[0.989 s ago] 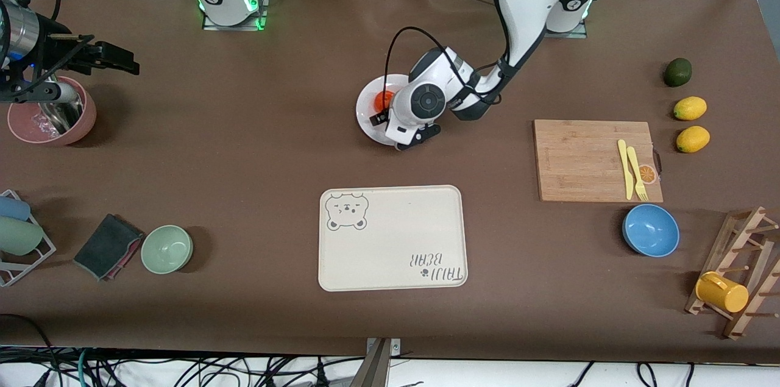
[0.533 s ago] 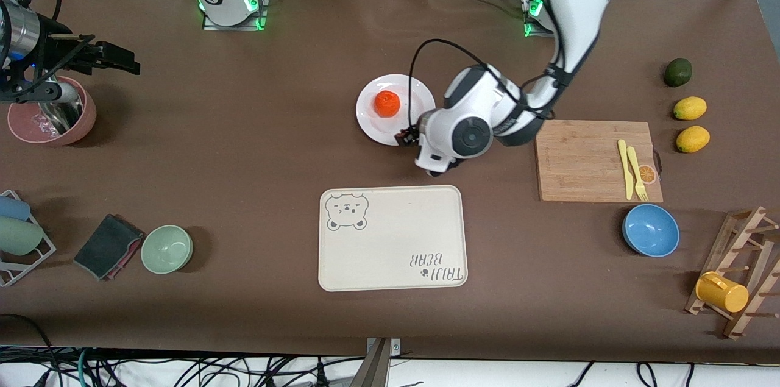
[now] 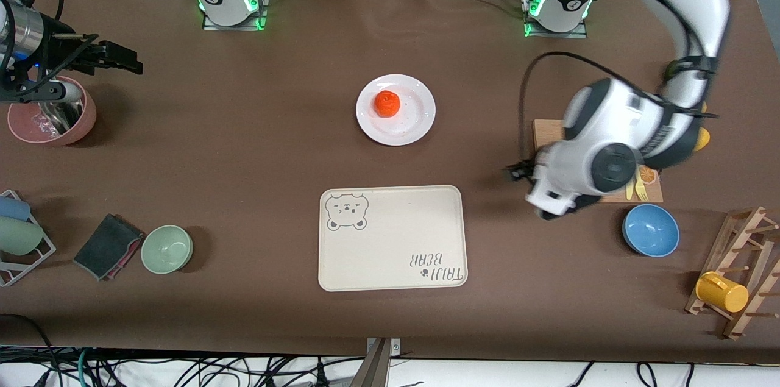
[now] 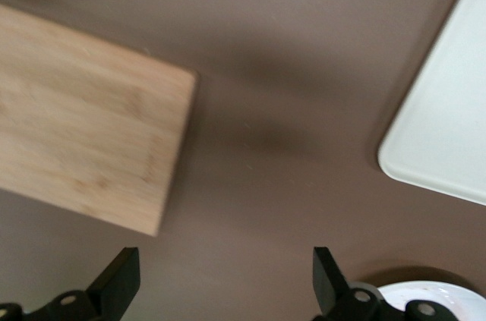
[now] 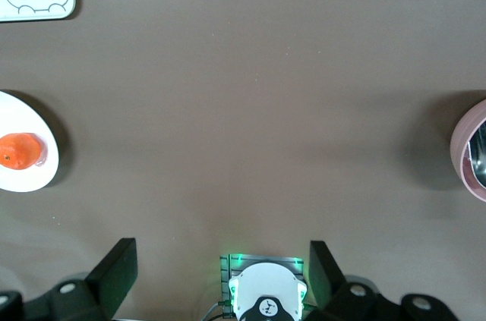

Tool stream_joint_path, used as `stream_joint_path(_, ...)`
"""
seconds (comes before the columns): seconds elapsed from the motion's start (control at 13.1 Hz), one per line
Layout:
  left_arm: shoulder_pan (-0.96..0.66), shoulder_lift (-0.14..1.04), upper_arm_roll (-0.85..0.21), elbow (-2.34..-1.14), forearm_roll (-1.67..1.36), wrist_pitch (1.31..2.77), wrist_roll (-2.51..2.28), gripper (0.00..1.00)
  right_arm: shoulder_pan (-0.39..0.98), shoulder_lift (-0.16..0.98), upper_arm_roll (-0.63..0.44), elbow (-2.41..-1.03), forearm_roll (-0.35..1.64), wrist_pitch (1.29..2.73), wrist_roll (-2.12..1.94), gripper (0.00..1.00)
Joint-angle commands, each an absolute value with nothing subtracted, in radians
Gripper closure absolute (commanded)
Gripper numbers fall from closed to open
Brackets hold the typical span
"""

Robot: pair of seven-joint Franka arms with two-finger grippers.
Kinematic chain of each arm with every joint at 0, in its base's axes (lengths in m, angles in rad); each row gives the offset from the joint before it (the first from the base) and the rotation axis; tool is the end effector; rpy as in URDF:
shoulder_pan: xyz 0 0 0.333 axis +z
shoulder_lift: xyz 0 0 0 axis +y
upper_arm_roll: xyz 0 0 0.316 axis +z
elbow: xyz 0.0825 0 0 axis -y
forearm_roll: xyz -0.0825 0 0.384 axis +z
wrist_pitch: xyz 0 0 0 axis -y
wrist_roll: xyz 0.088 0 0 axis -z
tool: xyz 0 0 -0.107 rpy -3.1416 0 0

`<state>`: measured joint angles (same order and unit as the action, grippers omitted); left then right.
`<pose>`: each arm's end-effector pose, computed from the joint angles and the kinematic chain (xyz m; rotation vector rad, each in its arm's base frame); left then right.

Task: Place orange and plate with both arms
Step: 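Open the left gripper to release the orange and raise it, then withdraw the left gripper while the right gripper reaches toward the plate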

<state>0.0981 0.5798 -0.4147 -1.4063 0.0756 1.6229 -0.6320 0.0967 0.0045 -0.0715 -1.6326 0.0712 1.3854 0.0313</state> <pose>0.6525 -0.1541 0.3658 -3.0478 -0.4993 0.5485 0.5308 0.0221 0.5803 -3.0533 0.0028 0.3892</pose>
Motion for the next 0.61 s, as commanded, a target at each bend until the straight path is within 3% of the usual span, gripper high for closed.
stream_joint_path(0.0, 0.158, 0.556, -0.428, -1.387, 0.115, 1.601, -0.535, 0.0, 0.103, 0.011, -0.071, -1.621, 0.075, 1.396, 0.038, 0.0)
stream_joint_path(0.53, 0.322, 0.519, -0.425, -1.301, 0.112, 1.603, -0.4, 0.0, 0.245, 0.182, -0.054, -1.679, 0.207, 1.371, 0.048, 0.0)
